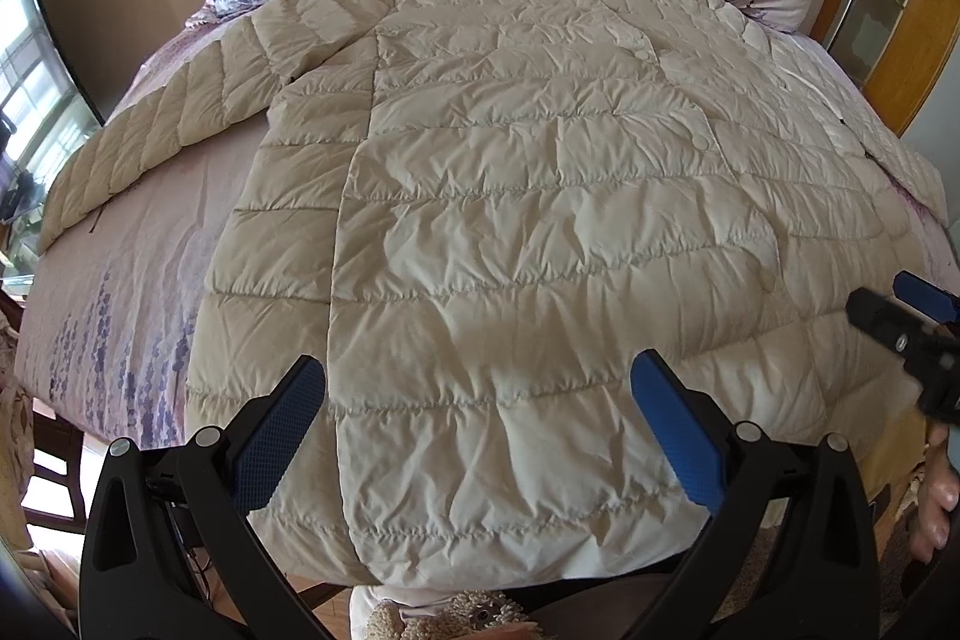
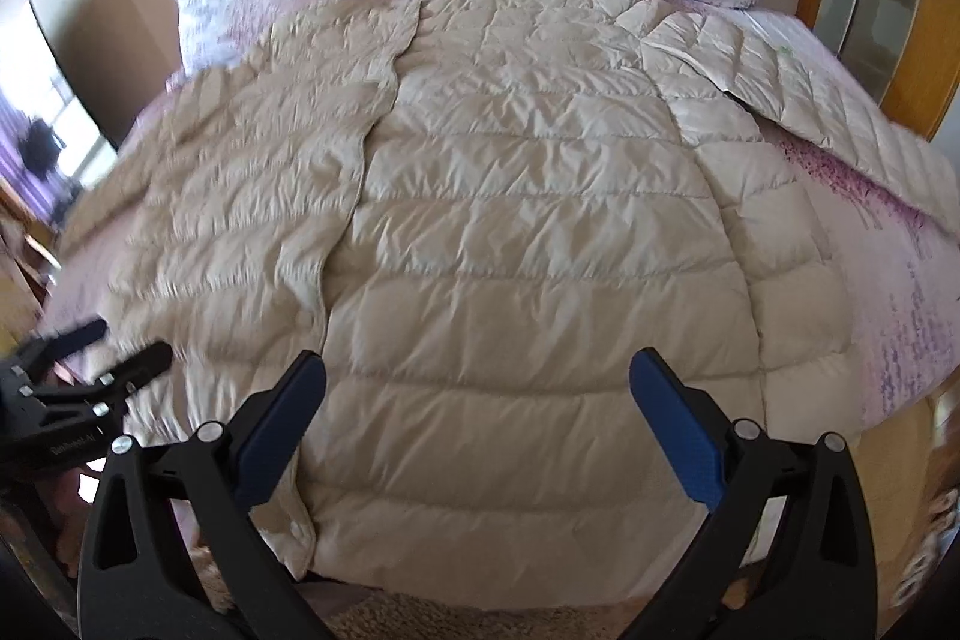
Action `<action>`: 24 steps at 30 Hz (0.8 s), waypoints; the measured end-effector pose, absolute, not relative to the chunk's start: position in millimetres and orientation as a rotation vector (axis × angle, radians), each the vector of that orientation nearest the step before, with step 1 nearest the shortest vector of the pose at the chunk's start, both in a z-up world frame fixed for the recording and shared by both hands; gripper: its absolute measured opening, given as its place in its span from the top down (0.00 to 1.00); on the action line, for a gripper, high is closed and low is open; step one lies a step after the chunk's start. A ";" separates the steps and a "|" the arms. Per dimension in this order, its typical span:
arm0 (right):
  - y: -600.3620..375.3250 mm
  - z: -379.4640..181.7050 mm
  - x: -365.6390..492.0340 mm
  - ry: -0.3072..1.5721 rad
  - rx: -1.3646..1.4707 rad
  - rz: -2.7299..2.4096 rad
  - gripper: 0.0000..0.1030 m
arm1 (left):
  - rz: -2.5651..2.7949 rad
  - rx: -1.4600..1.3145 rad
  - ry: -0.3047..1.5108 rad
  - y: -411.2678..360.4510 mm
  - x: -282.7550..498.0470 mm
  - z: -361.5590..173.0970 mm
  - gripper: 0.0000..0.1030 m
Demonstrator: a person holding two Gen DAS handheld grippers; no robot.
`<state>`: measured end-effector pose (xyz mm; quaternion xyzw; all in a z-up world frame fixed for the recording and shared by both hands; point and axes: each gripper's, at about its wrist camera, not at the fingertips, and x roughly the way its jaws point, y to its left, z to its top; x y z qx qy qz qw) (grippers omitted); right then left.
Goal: Fold large clothes
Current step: 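Grasp the jacket sleeve cuff with the right gripper and lift it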
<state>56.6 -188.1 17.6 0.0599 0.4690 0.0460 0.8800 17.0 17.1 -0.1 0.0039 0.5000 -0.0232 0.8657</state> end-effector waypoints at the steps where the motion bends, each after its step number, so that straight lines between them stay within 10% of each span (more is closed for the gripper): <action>1: -195.0 18.9 60.1 0.972 0.155 0.095 0.02 | -0.059 0.000 1.050 18.8 20.3 0.4 0.01; 15: -425.8 18.7 108.9 0.732 0.764 -0.276 0.03 | -0.175 -0.075 1.111 33.7 81.2 3.8 0.01; 24: -557.1 -14.9 98.7 0.627 1.111 -0.481 0.36 | -0.148 -0.085 1.057 42.4 116.0 13.2 0.01</action>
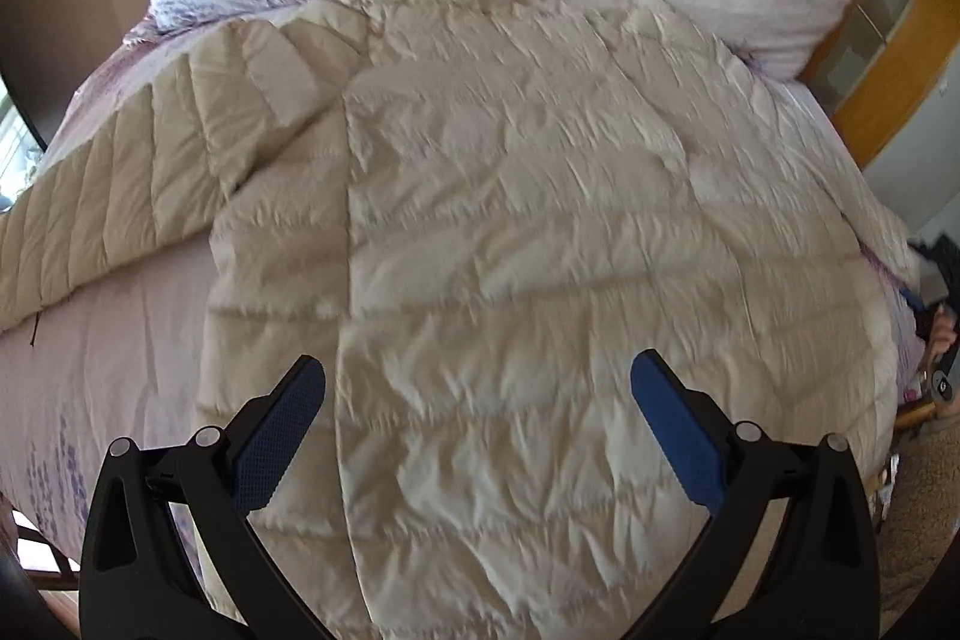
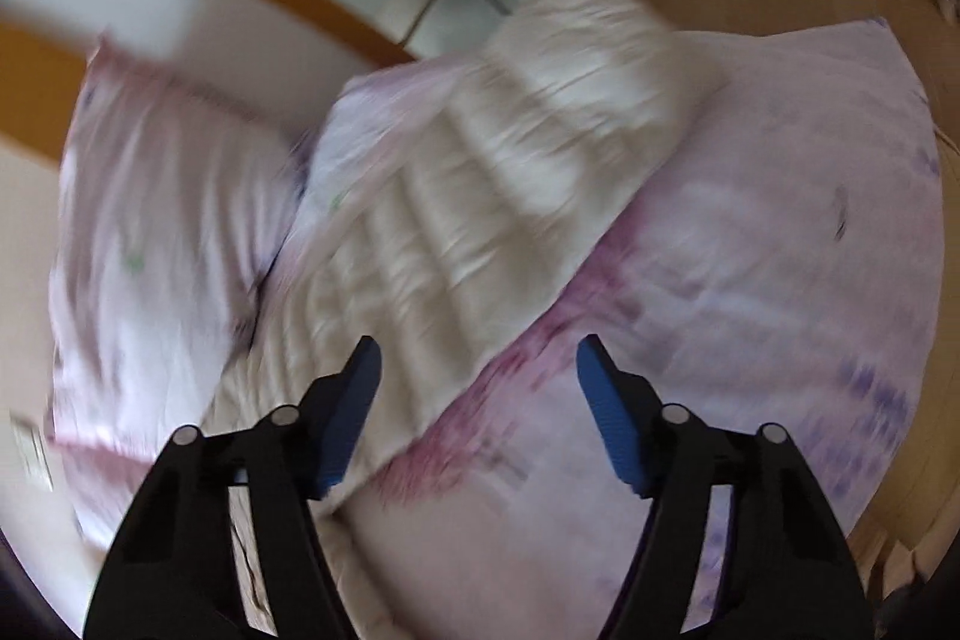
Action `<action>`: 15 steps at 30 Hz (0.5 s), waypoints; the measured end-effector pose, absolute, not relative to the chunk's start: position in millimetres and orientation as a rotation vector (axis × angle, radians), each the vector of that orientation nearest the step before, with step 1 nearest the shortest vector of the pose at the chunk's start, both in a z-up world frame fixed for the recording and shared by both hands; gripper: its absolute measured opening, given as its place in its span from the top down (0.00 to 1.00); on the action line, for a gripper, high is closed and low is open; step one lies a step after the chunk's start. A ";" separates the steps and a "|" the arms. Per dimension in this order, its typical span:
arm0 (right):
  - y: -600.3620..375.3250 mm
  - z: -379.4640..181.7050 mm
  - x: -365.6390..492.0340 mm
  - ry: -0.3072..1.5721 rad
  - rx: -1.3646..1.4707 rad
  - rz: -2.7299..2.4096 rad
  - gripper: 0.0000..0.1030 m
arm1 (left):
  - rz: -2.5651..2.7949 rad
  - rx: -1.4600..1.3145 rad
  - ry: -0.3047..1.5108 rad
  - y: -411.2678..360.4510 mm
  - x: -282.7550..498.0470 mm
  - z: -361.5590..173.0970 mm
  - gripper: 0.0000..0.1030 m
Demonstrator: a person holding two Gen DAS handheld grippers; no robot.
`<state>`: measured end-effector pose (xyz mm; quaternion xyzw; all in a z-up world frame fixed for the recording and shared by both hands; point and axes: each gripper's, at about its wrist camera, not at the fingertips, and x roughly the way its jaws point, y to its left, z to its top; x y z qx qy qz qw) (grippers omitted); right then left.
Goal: Fold large clothes
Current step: 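Grasp the jacket sleeve cuff with the right gripper and lift it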
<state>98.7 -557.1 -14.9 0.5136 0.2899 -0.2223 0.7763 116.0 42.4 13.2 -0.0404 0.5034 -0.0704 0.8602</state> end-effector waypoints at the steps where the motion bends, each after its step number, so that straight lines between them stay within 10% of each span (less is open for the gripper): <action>1: -567.9 -18.7 97.2 0.622 1.130 -0.499 0.37 | -0.143 -0.094 1.045 44.2 119.1 14.0 0.01; 15: -621.7 -25.7 108.5 0.622 1.032 -0.709 0.95 | -0.203 -0.131 0.913 57.2 140.6 16.7 0.01</action>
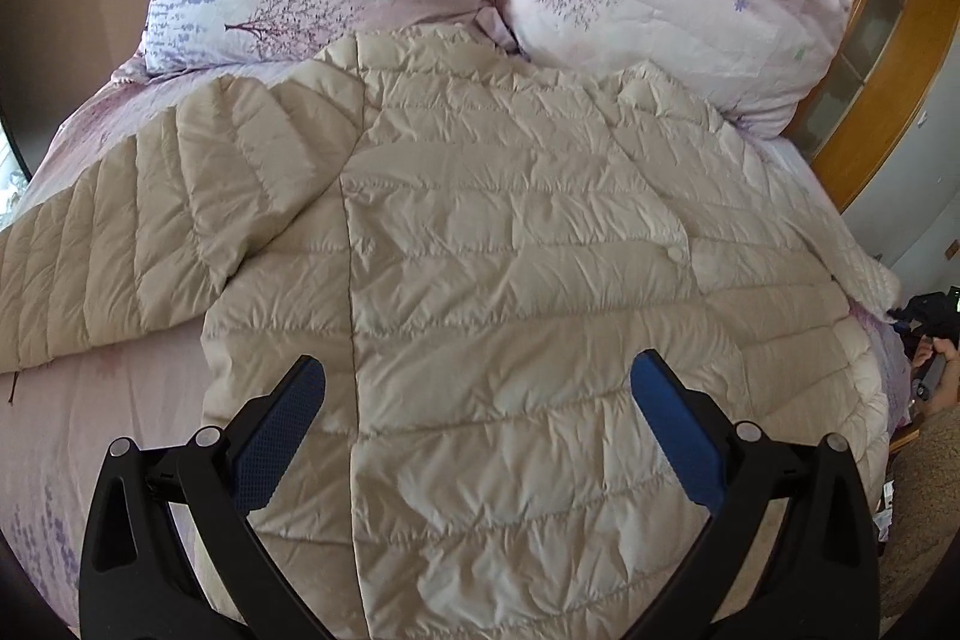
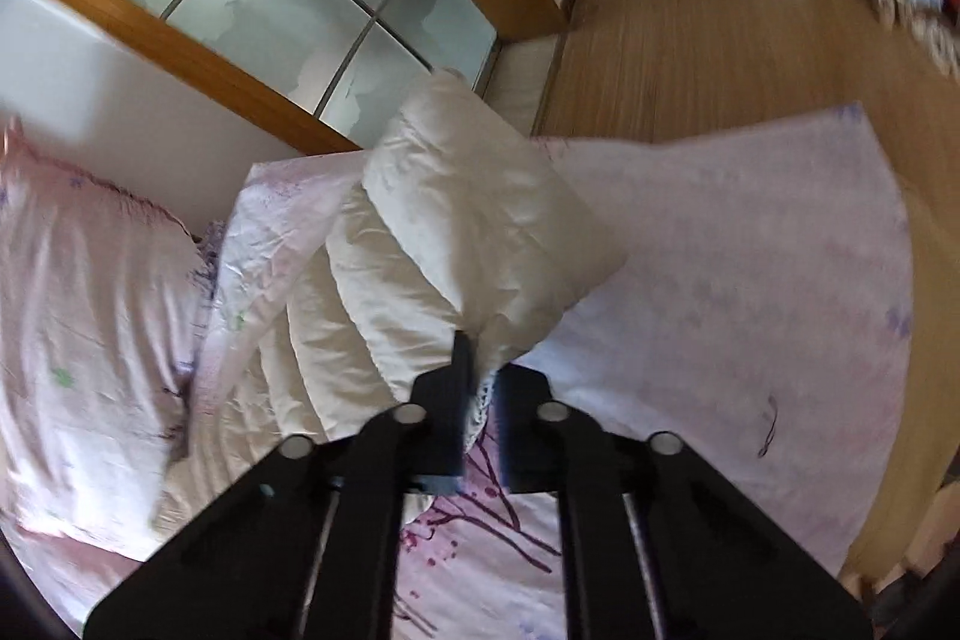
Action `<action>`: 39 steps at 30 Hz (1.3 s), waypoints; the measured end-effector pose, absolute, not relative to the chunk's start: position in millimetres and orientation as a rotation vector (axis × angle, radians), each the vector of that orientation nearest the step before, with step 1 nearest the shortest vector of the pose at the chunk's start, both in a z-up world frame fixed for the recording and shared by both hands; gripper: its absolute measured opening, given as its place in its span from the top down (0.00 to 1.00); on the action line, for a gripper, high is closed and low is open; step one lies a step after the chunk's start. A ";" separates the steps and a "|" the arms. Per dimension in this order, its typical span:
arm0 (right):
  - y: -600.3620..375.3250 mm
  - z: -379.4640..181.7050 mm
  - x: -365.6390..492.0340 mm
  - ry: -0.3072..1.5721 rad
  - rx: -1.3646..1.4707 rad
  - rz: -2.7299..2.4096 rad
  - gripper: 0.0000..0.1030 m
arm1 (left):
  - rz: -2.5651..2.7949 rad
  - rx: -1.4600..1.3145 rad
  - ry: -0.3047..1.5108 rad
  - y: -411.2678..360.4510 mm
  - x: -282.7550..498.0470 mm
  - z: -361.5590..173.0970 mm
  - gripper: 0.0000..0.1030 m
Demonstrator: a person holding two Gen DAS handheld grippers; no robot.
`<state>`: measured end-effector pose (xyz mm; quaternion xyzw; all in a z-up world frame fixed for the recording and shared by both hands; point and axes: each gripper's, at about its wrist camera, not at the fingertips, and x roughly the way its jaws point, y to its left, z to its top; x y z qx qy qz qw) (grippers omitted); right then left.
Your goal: Fold large clothes
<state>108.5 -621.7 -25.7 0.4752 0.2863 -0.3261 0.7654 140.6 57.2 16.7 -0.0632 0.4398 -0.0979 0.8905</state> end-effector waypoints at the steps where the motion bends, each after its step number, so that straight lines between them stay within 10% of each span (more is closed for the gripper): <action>1: -615.5 -16.7 111.8 0.619 0.966 -0.725 0.96 | -0.206 -0.134 0.900 58.5 140.8 17.4 0.01; 15: -419.0 97.0 182.5 0.510 0.376 -0.311 0.96 | -0.265 -0.220 0.876 74.5 148.2 23.4 0.01; 32: -177.2 32.0 235.7 0.848 0.153 0.261 0.95 | -0.468 -0.477 0.934 68.3 179.8 25.9 0.01; 37: -158.4 28.6 218.9 0.888 0.117 0.325 0.32 | -0.543 -0.591 1.022 46.0 207.5 12.7 0.01; 39: -174.4 35.9 208.4 0.872 0.186 0.347 0.32 | -0.559 -0.623 1.049 37.6 215.6 6.8 0.04</action>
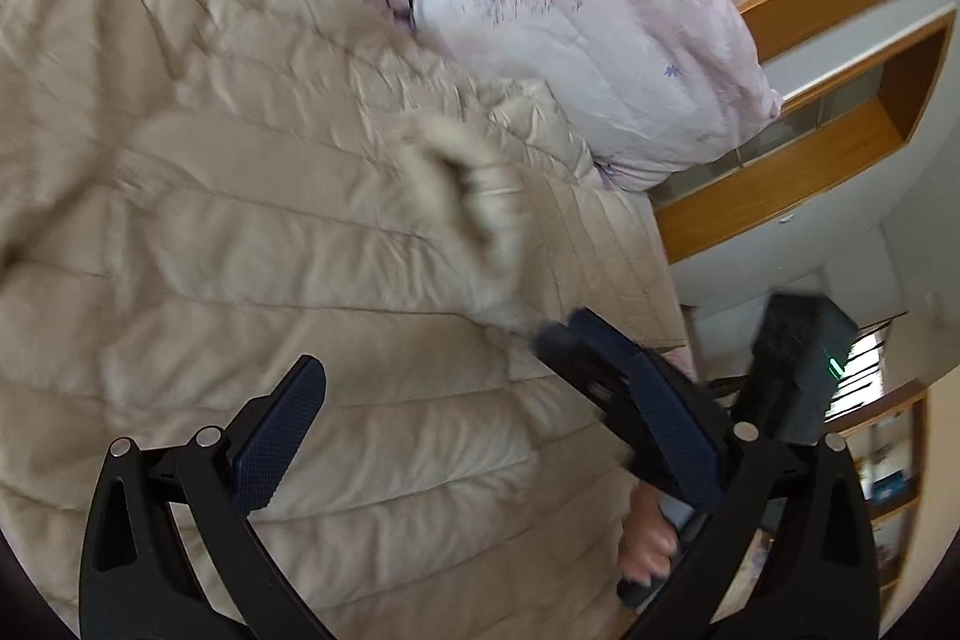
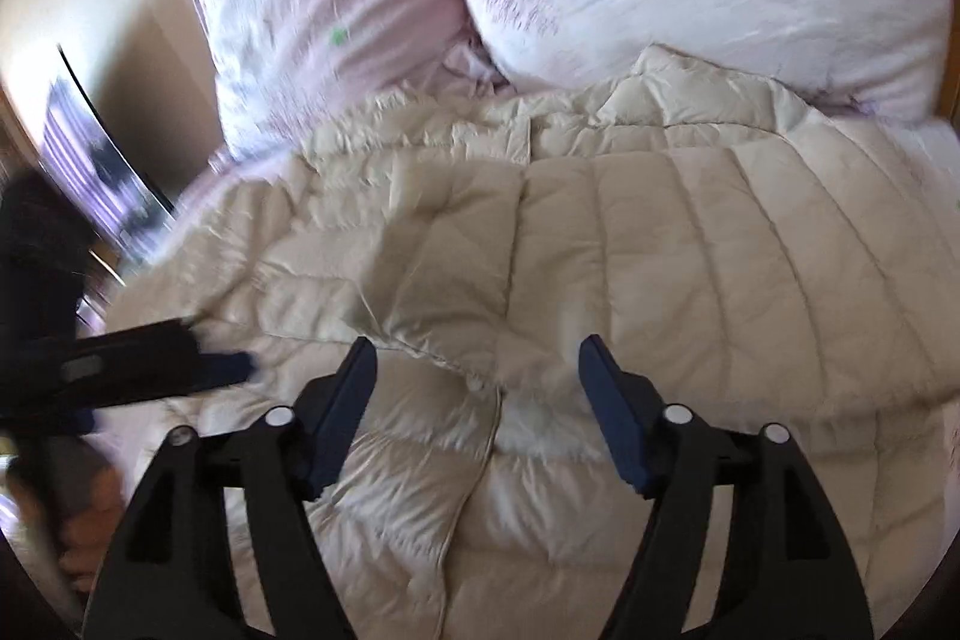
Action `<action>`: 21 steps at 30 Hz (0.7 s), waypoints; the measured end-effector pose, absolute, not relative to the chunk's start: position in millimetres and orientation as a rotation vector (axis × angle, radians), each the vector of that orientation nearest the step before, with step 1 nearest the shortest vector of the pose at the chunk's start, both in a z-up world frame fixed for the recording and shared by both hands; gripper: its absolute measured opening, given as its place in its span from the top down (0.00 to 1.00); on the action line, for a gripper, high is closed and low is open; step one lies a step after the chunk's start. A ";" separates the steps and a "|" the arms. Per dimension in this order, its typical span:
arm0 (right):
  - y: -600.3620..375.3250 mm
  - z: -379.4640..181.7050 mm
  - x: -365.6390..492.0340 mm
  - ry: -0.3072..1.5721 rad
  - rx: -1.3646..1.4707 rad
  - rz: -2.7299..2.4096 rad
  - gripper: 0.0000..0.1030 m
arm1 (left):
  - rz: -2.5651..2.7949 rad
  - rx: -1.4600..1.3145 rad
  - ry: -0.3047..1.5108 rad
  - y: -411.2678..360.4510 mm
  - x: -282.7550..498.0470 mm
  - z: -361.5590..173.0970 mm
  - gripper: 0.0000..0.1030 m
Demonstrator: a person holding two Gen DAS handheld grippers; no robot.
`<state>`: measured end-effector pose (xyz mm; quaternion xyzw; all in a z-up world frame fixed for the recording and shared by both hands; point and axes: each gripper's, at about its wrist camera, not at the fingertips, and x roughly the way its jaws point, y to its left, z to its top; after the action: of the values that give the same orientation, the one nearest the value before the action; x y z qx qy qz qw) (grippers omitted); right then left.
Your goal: Fold large clothes
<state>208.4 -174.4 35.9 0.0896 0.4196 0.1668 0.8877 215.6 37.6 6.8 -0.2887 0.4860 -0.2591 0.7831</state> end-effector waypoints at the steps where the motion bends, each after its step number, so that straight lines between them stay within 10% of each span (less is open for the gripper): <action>1: -193.6 40.5 202.9 0.879 0.268 0.360 0.32 | -0.554 -0.631 1.061 33.3 219.4 4.2 0.06; 10: -335.7 11.4 187.5 0.916 0.930 0.206 0.32 | -0.537 -0.678 1.138 -2.4 247.0 -14.8 0.34; 15: -363.1 -1.8 191.9 0.861 1.057 0.163 0.36 | -0.497 -0.608 1.142 -20.3 267.2 -16.7 0.88; 21: -371.2 2.6 198.3 0.796 1.031 0.086 0.45 | -0.438 -0.565 1.019 7.2 267.2 9.4 0.93</action>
<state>198.3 -371.2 2.6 0.4796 0.3703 0.0399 0.7945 267.2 7.2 9.4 -0.2647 0.4774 -0.2052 0.8123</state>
